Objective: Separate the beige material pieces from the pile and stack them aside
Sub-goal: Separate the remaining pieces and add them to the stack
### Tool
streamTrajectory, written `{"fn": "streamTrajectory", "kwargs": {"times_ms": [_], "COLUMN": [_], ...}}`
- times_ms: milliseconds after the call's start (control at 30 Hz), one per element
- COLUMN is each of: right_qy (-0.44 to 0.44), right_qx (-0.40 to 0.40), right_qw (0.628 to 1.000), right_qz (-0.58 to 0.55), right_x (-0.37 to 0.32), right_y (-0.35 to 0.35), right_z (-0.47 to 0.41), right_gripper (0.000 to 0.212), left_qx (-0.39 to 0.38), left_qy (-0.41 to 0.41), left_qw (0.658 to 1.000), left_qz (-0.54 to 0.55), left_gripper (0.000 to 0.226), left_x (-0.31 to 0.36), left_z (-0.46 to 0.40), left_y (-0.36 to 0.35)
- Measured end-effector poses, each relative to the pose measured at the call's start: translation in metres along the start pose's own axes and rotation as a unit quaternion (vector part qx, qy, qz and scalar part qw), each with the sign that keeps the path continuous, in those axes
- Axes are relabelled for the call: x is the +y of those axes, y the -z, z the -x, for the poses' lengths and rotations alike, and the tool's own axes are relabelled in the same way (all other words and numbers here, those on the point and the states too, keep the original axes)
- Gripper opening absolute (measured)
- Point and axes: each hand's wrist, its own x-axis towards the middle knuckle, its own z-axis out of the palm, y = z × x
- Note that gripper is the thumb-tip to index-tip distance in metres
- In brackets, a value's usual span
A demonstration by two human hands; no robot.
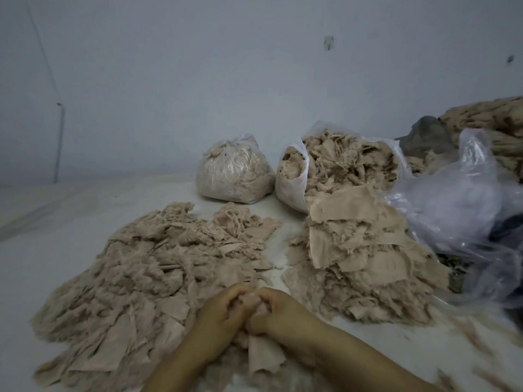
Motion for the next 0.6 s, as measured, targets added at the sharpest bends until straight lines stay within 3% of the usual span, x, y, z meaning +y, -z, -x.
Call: {"fn": "streamTrajectory", "kwargs": {"times_ms": [67, 133, 233, 367, 467, 533, 600], "right_qy": [0.001, 0.034, 0.076, 0.081, 0.07, 0.071, 0.08], "right_qx": [0.073, 0.145, 0.198, 0.26, 0.23, 0.197, 0.154], "right_qw": [0.991, 0.979, 0.976, 0.96, 0.965, 0.973, 0.981], "right_qz": [0.113, 0.136, 0.051, -0.056, -0.106, -0.098, -0.09], "right_x": [0.005, 0.007, 0.004, 0.002, 0.0, 0.001, 0.004], "right_y": [0.002, 0.006, 0.018, 0.03, 0.034, 0.031, 0.023], "right_z": [0.001, 0.001, 0.001, 0.003, 0.009, 0.013, 0.017], "right_gripper": [0.033, 0.025, 0.016, 0.035, 0.02, 0.006, 0.008], "left_qx": [0.051, 0.095, 0.121, 0.122, 0.127, 0.087, 0.021], "left_qy": [0.023, 0.045, 0.06, 0.078, 0.048, 0.031, 0.043], "left_qw": [0.998, 0.994, 0.99, 0.989, 0.991, 0.996, 0.998], "left_qz": [0.015, 0.043, 0.049, 0.019, -0.022, -0.005, 0.033], "left_gripper": [0.017, 0.027, 0.036, 0.037, 0.033, 0.013, 0.035], "left_x": [-0.003, -0.006, -0.007, -0.009, -0.009, -0.004, 0.0], "left_z": [-0.003, -0.005, -0.007, -0.007, -0.007, -0.005, -0.001], "left_y": [0.001, 0.004, 0.008, 0.011, 0.016, 0.015, 0.008]}}
